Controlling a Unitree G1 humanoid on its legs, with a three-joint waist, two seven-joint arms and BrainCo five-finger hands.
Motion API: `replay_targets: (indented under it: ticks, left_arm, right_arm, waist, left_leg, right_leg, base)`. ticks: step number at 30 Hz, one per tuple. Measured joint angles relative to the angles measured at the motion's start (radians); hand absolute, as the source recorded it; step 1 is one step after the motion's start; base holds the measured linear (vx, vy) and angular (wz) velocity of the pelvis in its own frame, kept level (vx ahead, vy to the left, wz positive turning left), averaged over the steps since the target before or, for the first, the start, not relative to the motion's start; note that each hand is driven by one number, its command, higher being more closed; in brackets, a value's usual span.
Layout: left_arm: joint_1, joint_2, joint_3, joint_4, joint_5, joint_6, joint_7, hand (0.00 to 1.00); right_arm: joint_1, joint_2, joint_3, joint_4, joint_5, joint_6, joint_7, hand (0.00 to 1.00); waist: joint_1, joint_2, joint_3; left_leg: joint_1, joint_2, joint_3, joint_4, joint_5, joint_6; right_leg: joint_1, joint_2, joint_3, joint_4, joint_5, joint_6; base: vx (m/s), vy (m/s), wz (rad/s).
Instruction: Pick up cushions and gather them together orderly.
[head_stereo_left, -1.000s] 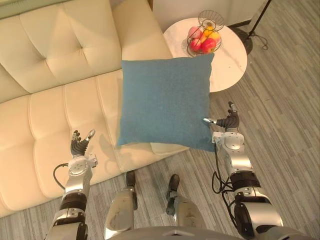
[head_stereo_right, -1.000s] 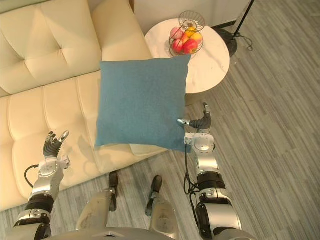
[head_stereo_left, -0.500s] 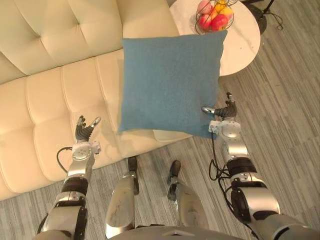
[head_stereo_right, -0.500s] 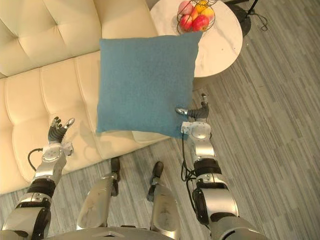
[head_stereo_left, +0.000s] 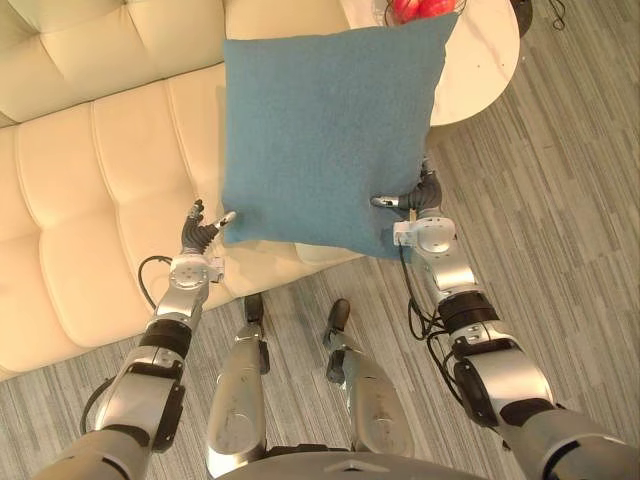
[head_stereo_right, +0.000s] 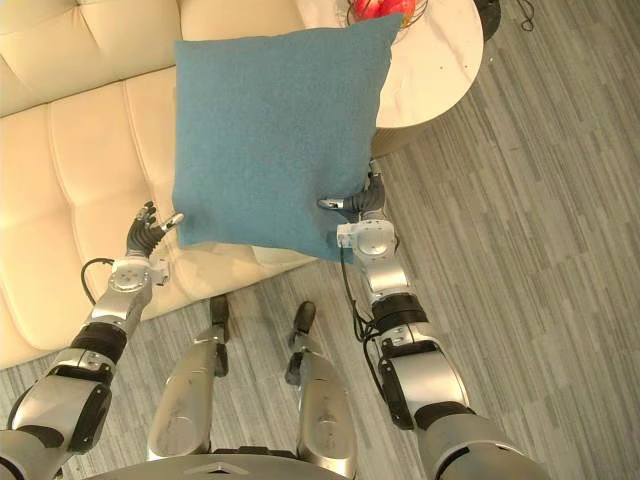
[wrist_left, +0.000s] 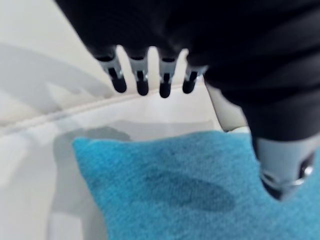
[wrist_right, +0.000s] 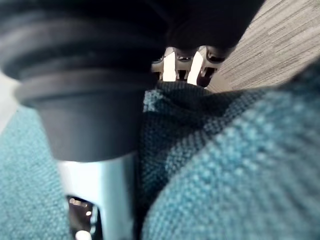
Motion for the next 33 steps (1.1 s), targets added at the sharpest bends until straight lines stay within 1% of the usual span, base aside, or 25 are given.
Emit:
replay_targets:
  ticks: [2, 3, 4, 5, 8, 11, 13, 15, 17, 23, 25, 29, 30, 33]
  left_arm:
    - [-0.039, 0.003, -0.02, 0.042, 0.013, 0.006, -0.001, 0.0]
    - [-0.061, 0.015, -0.041, 0.058, 0.019, 0.007, -0.009, 0.0]
    - [-0.084, 0.022, -0.052, 0.07, 0.021, 0.007, -0.014, 0.0]
    - [-0.098, 0.024, -0.058, 0.078, 0.021, 0.007, -0.014, 1.0]
    - [-0.143, 0.031, -0.082, 0.088, 0.03, 0.013, -0.019, 1.0]
    - [-0.166, 0.056, -0.116, 0.097, 0.033, 0.016, -0.025, 1.0]
    - [-0.186, 0.056, -0.122, 0.112, 0.04, 0.023, -0.033, 1.0]
    - [-0.215, 0.067, -0.151, 0.117, 0.04, 0.037, -0.033, 1.0]
    - [-0.25, 0.078, -0.151, 0.117, 0.058, 0.045, -0.031, 1.0]
    - [-0.302, 0.105, -0.156, 0.108, 0.059, 0.048, -0.031, 1.0]
    - [-0.308, 0.112, -0.156, 0.061, 0.055, 0.048, -0.03, 1.0]
    - [-0.308, 0.114, -0.154, 0.004, 0.043, 0.048, -0.028, 1.0]
    - [-0.308, 0.114, -0.154, -0.012, 0.034, 0.048, -0.027, 1.0]
    - [-0.308, 0.109, -0.155, -0.068, 0.017, 0.047, -0.01, 1.0]
  right_arm:
    - [-0.023, 0.001, 0.024, 0.0, 0.0, 0.0, 0.0, 0.0]
    - [-0.039, 0.002, 0.046, 0.001, -0.001, 0.0, 0.002, 0.0]
    - [-0.048, 0.003, 0.064, 0.001, -0.002, 0.0, 0.005, 1.0]
    - [-0.052, 0.002, 0.073, 0.001, -0.002, -0.001, 0.007, 1.0]
    - [-0.075, 0.002, 0.075, 0.0, -0.003, -0.001, 0.008, 1.0]
    - [-0.09, 0.002, 0.088, 0.0, -0.017, -0.002, 0.008, 1.0]
    - [-0.09, 0.003, 0.096, -0.003, -0.022, -0.002, 0.008, 1.0]
    - [-0.095, 0.002, 0.113, -0.019, -0.022, -0.005, 0.007, 1.0]
    - [-0.094, 0.003, 0.113, -0.057, -0.021, -0.008, 0.004, 1.0]
    - [-0.093, 0.001, 0.112, -0.135, -0.01, -0.012, -0.006, 1.0]
    - [-0.092, 0.001, 0.109, -0.163, 0.005, -0.022, -0.009, 1.0]
    - [-0.09, 0.002, 0.107, -0.171, 0.011, -0.024, -0.011, 1.0]
    - [-0.089, 0.003, 0.104, -0.171, 0.011, -0.023, -0.011, 1.0]
    - [-0.07, 0.007, 0.089, -0.172, 0.01, -0.022, -0.011, 1.0]
  waist:
    - [-0.005, -0.004, 0.003]
    - [-0.009, -0.012, 0.013]
    - [-0.012, -0.02, 0.02]
    - [-0.012, -0.023, 0.022]
    - [-0.015, -0.026, 0.026]
    - [-0.016, -0.027, 0.031]
    - [-0.014, -0.027, 0.031]
    - [-0.014, -0.028, 0.031]
    - [-0.014, -0.029, 0.032]
    - [-0.014, -0.033, 0.035]
    - [-0.016, -0.033, 0.035]
    - [-0.011, -0.033, 0.035]
    - [-0.01, -0.033, 0.035]
    - [-0.007, -0.033, 0.035]
  left_leg:
    - [-0.01, 0.003, 0.0, -0.013, 0.013, 0.0]
    - [-0.01, 0.007, 0.001, -0.014, 0.017, -0.004]
    - [-0.014, 0.012, 0.001, -0.014, 0.019, -0.006]
    - [-0.019, 0.014, 0.0, -0.015, 0.02, -0.007]
    - [-0.047, 0.019, 0.0, -0.029, 0.037, -0.01]
    - [-0.053, 0.024, 0.004, -0.044, 0.049, -0.015]
    - [-0.054, 0.028, 0.003, -0.047, 0.051, -0.015]
    - [-0.062, 0.032, 0.011, -0.053, 0.05, -0.019]
    - [-0.079, 0.037, 0.022, -0.061, 0.056, -0.019]
    - [-0.09, 0.057, 0.068, -0.059, 0.061, -0.021]
    - [-0.101, 0.071, 0.104, -0.059, 0.069, -0.017]
    - [-0.098, 0.071, 0.11, -0.059, 0.071, -0.016]
    - [-0.097, 0.071, 0.111, -0.059, 0.075, -0.012]
    - [-0.084, 0.068, 0.114, -0.061, 0.079, -0.01]
  right_leg:
    - [-0.015, 0.003, -0.001, 0.001, 0.004, -0.005]
    - [-0.018, 0.007, -0.001, 0.001, 0.005, -0.007]
    - [-0.022, 0.012, 0.0, 0.001, 0.007, -0.009]
    - [-0.028, 0.014, -0.001, 0.001, 0.008, -0.011]
    - [-0.064, 0.02, -0.002, 0.002, 0.014, -0.019]
    - [-0.079, 0.024, -0.002, 0.004, 0.015, -0.021]
    - [-0.08, 0.027, -0.003, 0.004, 0.015, -0.021]
    - [-0.095, 0.028, -0.002, 0.008, 0.016, -0.022]
    - [-0.121, 0.027, -0.004, 0.018, 0.017, -0.023]
    - [-0.138, 0.029, -0.003, 0.027, 0.017, -0.024]
    - [-0.149, 0.029, -0.008, 0.029, 0.018, -0.025]
    - [-0.149, 0.026, -0.007, 0.033, 0.017, -0.025]
    - [-0.149, 0.025, -0.007, 0.034, 0.016, -0.025]
    - [-0.145, 0.019, -0.008, 0.052, 0.006, -0.025]
  base:
    - [-0.03, -0.025, -0.03]
    - [-0.02, -0.03, -0.05]
    - [-0.03, -0.039, -0.06]
    - [-0.03, -0.029, -0.03]
    - [-0.02, -0.024, -0.03]
    - [0.0, -0.016, -0.03]
    - [0.0, 0.0, 0.0]
    - [0.0, -0.019, -0.05]
    - [-0.01, -0.01, -0.02]
    - [0.0, -0.007, -0.01]
    - [-0.01, -0.024, 0.04]
    - [0.0, 0.0, 0.0]
    - [0.0, 0.0, 0.0]
    - [0.0, 0.0, 0.0]
